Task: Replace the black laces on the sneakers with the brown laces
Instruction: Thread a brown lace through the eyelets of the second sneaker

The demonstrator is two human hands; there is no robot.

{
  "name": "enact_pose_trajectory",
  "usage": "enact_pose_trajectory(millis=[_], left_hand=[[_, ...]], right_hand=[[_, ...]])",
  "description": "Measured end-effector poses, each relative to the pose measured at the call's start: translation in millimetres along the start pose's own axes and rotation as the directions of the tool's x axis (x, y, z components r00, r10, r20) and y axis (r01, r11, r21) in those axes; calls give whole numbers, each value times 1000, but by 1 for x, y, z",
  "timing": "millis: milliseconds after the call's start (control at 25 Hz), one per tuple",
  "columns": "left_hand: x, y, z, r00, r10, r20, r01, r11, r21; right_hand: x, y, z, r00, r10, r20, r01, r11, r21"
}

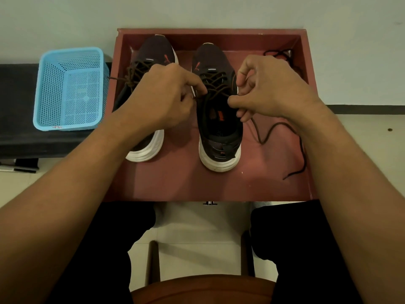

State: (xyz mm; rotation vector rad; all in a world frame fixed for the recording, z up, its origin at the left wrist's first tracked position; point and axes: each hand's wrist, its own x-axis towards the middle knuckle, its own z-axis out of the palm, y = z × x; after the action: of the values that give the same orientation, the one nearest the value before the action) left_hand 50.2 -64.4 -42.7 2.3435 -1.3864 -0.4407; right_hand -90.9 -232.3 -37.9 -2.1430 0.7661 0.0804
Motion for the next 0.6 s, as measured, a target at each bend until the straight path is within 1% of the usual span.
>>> enact_pose_trajectory(millis=[80,240,360,480,520,600], left_hand=[[-2,-3,-5,996,-15,89,15,1000,0],[-3,-5,-13,968,-5,251,-1,1000,25],[-3,-6,-16,945,-18,327,-2,998,60],[-6,-6,-15,947,-7,320,-17,997,73],[-7,-7,-14,958,-2,287,-16,998,63],[-7,-8,-10,984,19,178,-30,998,61]], right_hand=[[-1,-1,0,1000,11,2,-11,1000,21],[-2,0,-2,1000,22,6,-23,999,30],[-3,0,-1,1000,25,14,-25,999,32],[-3,1,0,999,34,25,-35,999,39],[-2,1,0,999,36,28,-37,998,41],[-2,0,0,999,32,31,-33,998,52]])
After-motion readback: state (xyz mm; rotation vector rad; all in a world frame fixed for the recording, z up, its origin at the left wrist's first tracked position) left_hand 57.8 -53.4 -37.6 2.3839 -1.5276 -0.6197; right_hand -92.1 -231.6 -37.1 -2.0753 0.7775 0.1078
